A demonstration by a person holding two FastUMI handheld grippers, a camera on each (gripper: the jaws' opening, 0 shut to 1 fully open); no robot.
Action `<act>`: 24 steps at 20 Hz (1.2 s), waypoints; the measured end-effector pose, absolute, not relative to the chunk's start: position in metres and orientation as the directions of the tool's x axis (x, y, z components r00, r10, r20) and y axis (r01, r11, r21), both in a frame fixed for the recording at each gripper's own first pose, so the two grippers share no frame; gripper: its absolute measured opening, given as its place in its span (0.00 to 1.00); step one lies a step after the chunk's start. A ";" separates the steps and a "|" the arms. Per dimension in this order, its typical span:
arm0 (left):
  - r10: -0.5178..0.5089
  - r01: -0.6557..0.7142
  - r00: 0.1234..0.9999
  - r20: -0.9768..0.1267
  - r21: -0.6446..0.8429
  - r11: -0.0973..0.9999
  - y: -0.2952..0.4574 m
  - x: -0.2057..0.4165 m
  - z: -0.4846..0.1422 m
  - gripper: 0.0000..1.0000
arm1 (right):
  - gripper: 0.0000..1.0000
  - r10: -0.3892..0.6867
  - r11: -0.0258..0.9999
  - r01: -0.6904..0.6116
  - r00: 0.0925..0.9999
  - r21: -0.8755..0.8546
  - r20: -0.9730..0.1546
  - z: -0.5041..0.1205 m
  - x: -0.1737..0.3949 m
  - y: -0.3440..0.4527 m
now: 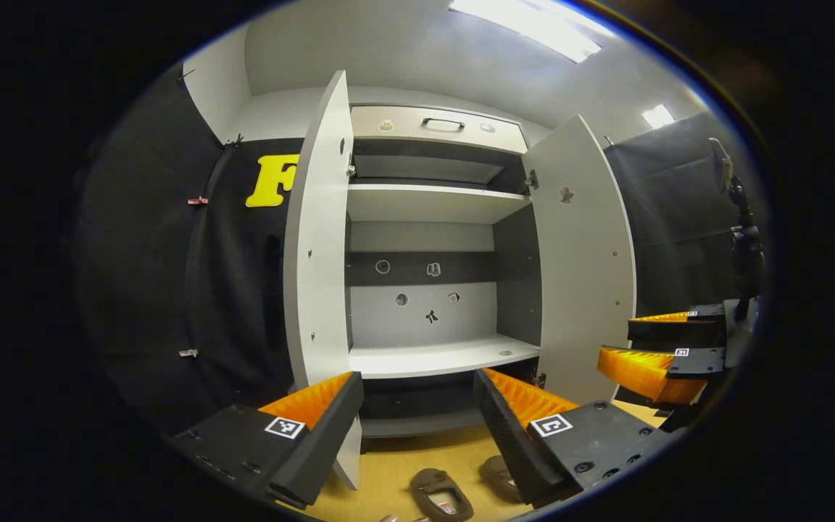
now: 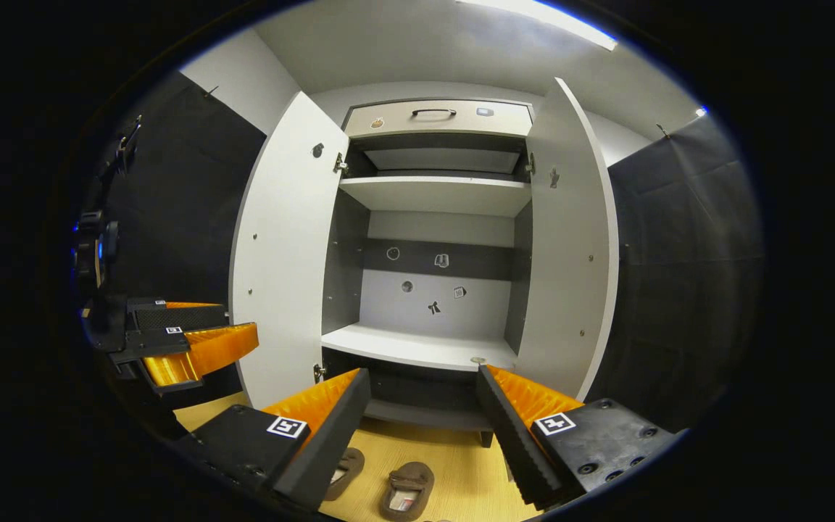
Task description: Grab one shoe with the right hand and put it into the shoe cabinet, grab the other shoe with the left hand and put it into the shoe cabinet; then close the right door with the right hand and the left door with the left hand.
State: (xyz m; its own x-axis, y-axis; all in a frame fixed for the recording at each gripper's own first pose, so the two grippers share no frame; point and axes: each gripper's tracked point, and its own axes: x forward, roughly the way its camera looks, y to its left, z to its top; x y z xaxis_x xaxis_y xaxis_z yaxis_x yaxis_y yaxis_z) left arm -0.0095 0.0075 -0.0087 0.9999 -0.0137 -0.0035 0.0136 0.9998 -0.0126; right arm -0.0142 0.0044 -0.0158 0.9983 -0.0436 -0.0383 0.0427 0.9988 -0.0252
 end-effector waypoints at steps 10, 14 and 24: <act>-0.004 0.002 1.000 -0.031 -0.049 0.999 0.006 0.012 -0.037 0.97 | 0.98 -0.033 0.998 0.043 0.973 0.037 -0.230 -0.109 0.001 0.008; -0.019 0.014 0.998 -0.064 -0.070 0.997 -0.002 0.023 -0.057 0.97 | 0.98 -0.002 0.997 0.028 0.947 0.075 -0.321 -0.165 0.004 0.016; 0.005 -0.014 0.991 -0.133 -0.067 0.998 -0.010 0.035 -0.093 0.97 | 0.98 0.087 0.980 0.027 0.834 0.198 -0.545 -0.306 -0.004 0.039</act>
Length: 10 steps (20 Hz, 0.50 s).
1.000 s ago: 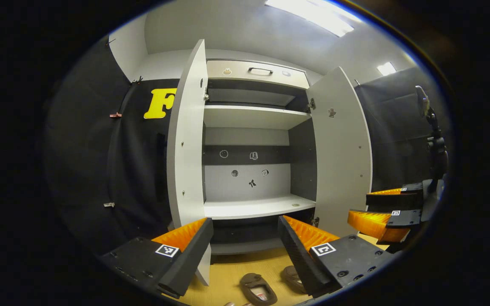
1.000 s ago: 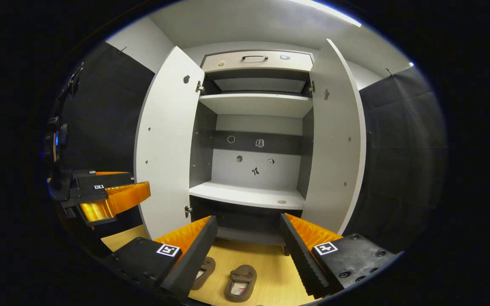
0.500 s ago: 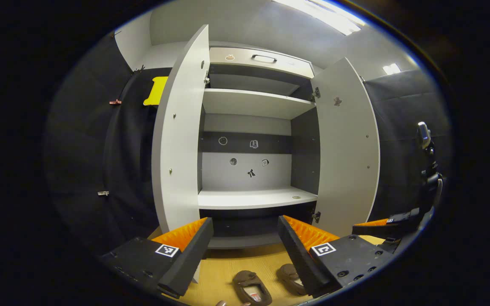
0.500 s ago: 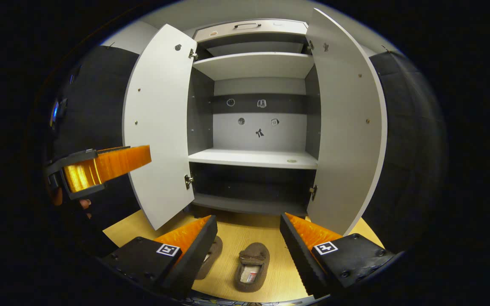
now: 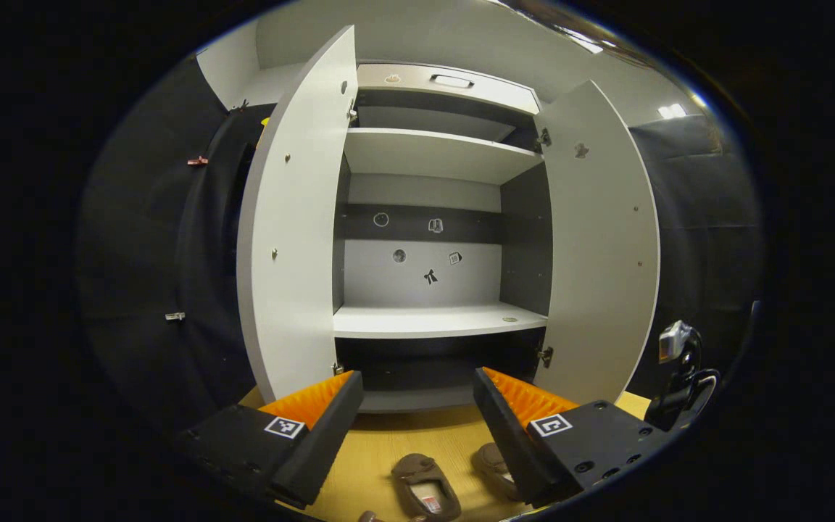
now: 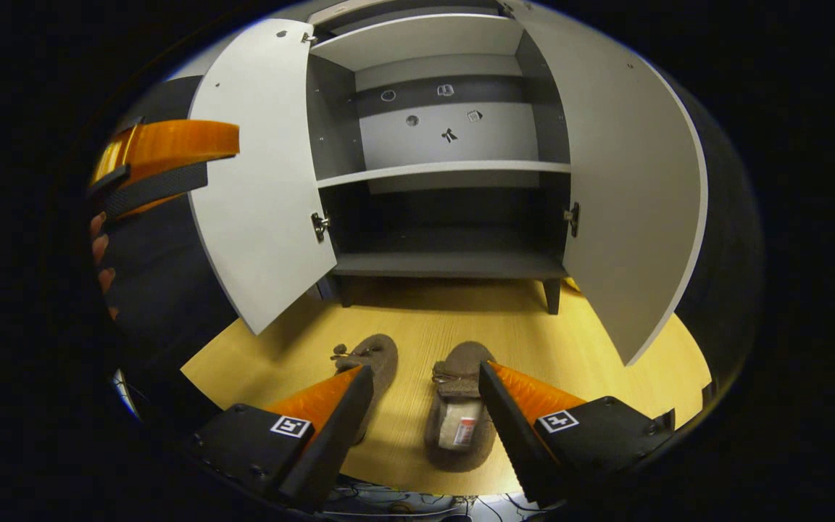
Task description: Grab one shoe with the right hand and put it into the shoe cabinet, grab the other shoe with the left hand and put it into the shoe cabinet; then close the right door with the right hand and the left door with the left hand.
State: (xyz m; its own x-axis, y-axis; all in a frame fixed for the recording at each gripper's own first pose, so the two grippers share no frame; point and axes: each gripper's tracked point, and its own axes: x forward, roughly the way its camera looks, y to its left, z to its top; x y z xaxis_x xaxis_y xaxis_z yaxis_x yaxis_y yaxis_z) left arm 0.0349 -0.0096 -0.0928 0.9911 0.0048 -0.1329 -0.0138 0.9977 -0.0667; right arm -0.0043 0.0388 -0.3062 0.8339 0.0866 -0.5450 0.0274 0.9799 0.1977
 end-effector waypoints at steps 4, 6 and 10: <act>-0.015 0.007 0.985 -0.171 -0.046 0.999 -0.017 0.032 -0.109 0.97 | 0.88 0.102 0.973 0.046 0.792 0.225 -0.602 -0.352 -0.009 0.043; -0.015 0.009 0.981 -0.196 -0.032 0.999 -0.017 0.032 -0.119 0.97 | 0.89 0.109 0.975 0.041 0.774 0.221 -0.623 -0.372 -0.009 0.046; -0.020 0.011 0.974 -0.226 -0.040 0.999 -0.019 0.034 -0.132 0.97 | 0.89 0.120 0.975 0.032 0.757 0.221 -0.642 -0.399 -0.003 0.050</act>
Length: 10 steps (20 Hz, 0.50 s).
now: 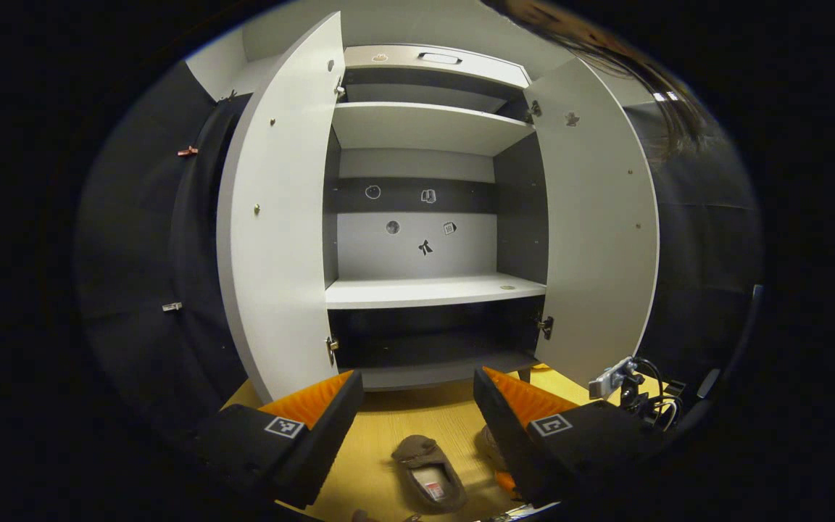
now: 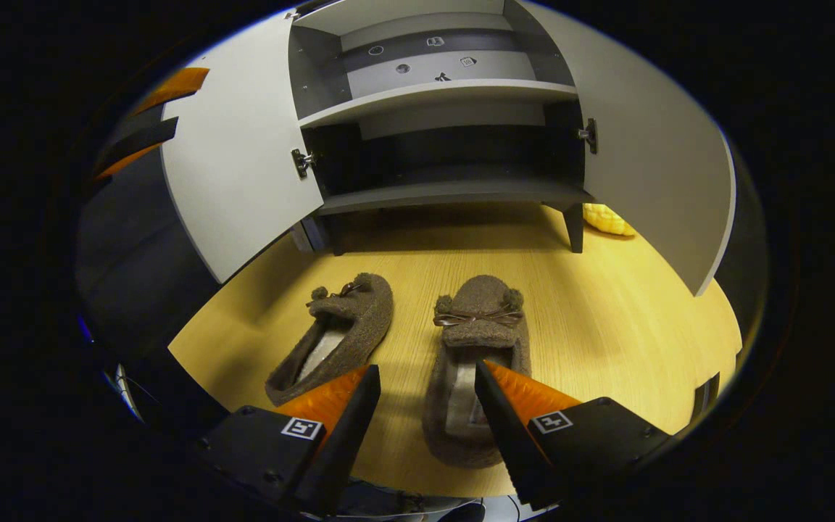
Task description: Grab one shoe with the right hand and put it into the shoe cabinet, grab the other shoe with the left hand and put it into the shoe cabinet; then close the right door with the right hand and the left door with the left hand.
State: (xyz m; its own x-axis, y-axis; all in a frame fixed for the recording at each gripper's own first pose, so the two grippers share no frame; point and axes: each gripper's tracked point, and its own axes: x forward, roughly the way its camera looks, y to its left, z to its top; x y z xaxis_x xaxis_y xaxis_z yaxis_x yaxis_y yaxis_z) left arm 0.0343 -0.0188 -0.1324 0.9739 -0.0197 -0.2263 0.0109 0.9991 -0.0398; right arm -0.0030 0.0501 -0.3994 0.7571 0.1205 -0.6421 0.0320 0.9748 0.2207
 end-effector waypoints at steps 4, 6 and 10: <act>-0.014 0.006 0.967 -0.255 -0.030 1.000 -0.017 0.038 -0.144 0.97 | 0.78 0.122 0.980 0.007 0.764 0.197 -0.633 -0.415 0.013 0.051; -0.011 0.001 0.964 -0.267 -0.034 0.999 -0.015 0.040 -0.150 0.97 | 0.77 0.130 0.981 -0.003 0.759 0.195 -0.638 -0.425 0.020 0.053; -0.008 -0.005 0.958 -0.287 -0.044 0.999 -0.012 0.045 -0.159 0.97 | 0.71 0.094 0.990 -0.006 0.778 0.142 -0.622 -0.436 0.046 0.045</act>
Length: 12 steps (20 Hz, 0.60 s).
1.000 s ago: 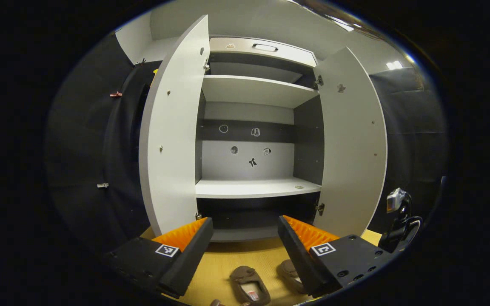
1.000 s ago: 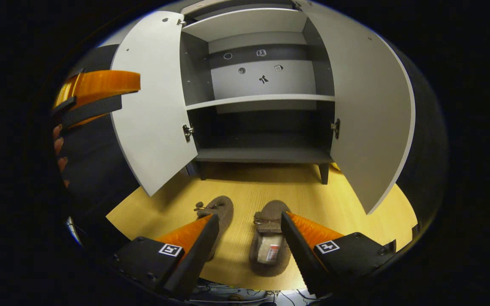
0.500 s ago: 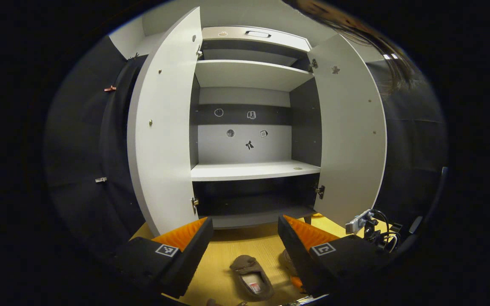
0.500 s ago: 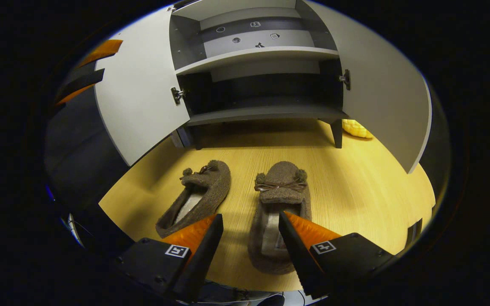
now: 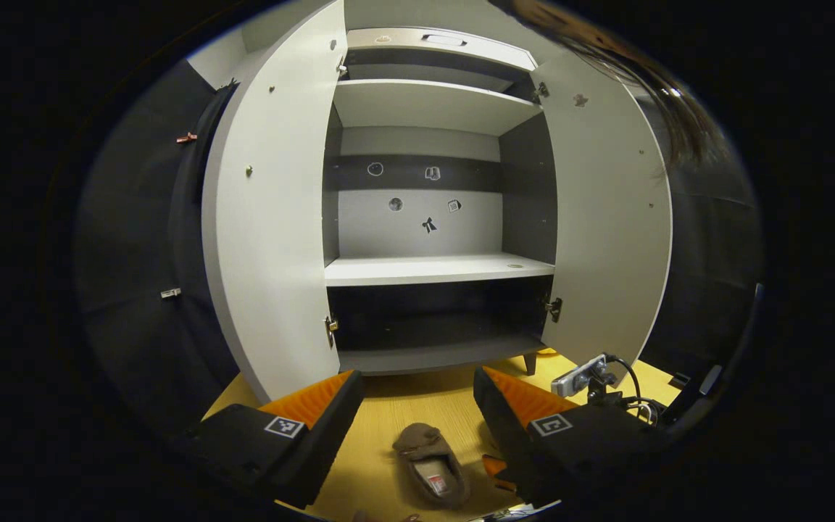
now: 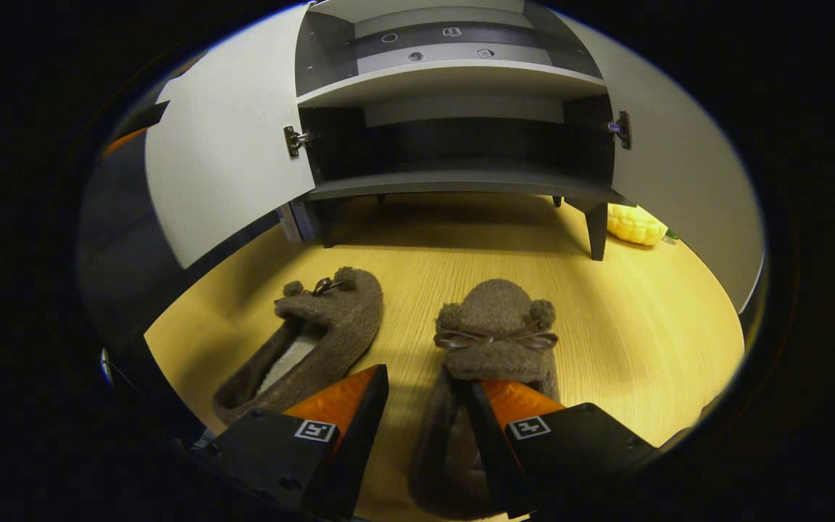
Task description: Grab one shoe with the right hand and put it into the shoe cabinet, grab the other shoe with the left hand and put it into the shoe cabinet; then close the right door with the right hand and the left door with the left hand.
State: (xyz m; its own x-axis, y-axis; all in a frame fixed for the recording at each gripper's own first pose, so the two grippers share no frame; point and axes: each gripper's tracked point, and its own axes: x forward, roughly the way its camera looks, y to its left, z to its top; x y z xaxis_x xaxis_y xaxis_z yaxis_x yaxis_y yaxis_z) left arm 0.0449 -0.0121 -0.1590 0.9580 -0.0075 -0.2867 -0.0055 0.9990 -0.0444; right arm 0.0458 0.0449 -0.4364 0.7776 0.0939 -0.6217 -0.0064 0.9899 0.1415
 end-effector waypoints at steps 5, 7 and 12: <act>-0.001 -0.016 0.953 -0.302 -0.054 0.998 -0.005 0.053 -0.168 0.98 | 0.54 0.078 0.991 0.013 0.746 0.132 -0.662 -0.455 0.061 0.038; -0.010 -0.011 0.952 -0.305 -0.068 0.998 -0.005 0.056 -0.172 0.97 | 0.38 0.069 0.991 0.024 0.743 0.129 -0.666 -0.456 0.062 0.032; -0.010 -0.017 0.946 -0.323 -0.081 0.997 -0.002 0.058 -0.178 0.97 | 0.12 0.073 0.994 0.001 0.738 0.109 -0.671 -0.458 0.067 0.031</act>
State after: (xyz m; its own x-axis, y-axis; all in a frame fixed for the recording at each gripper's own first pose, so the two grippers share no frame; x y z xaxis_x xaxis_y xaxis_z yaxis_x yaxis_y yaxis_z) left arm 0.0581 -0.0016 -0.1784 0.9464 -0.0100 -0.3227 -0.0173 0.9965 -0.0814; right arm 0.0669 0.0310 -0.4585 0.7382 0.0728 -0.6707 0.0011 0.9940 0.1091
